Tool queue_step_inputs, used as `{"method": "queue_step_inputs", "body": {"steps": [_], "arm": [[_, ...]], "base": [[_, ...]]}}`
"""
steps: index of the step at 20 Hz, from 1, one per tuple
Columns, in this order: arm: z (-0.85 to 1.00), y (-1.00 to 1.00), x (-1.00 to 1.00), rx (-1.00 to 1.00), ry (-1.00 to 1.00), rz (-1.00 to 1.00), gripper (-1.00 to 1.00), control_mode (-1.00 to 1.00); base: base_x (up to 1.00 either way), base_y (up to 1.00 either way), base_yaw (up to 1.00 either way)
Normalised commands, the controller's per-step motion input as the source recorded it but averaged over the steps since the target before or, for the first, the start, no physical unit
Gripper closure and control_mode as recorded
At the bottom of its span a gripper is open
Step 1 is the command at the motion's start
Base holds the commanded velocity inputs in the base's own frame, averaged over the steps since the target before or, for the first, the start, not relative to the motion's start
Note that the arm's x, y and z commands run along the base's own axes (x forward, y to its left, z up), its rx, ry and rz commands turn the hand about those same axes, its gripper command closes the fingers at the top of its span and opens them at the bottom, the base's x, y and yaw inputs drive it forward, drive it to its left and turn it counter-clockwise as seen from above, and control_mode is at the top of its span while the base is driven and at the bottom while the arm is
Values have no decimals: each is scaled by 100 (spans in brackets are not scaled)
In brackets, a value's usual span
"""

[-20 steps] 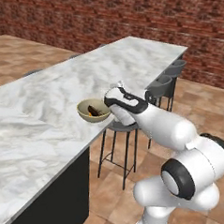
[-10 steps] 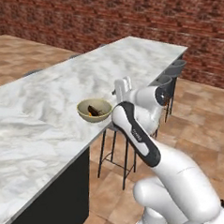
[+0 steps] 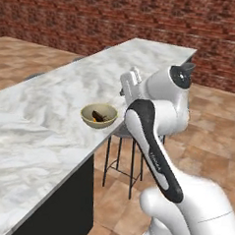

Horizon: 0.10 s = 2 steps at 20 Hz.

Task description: The microwave is finished heating the shrimp and potato. Take the bowl containing the food and place it on the dining counter.

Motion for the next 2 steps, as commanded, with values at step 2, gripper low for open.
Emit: {"method": "queue_step_inputs", "body": {"steps": [2], "arm": [[0,0,0,0,0,0,-100,-100]], "base": [[0,0,0]]}}
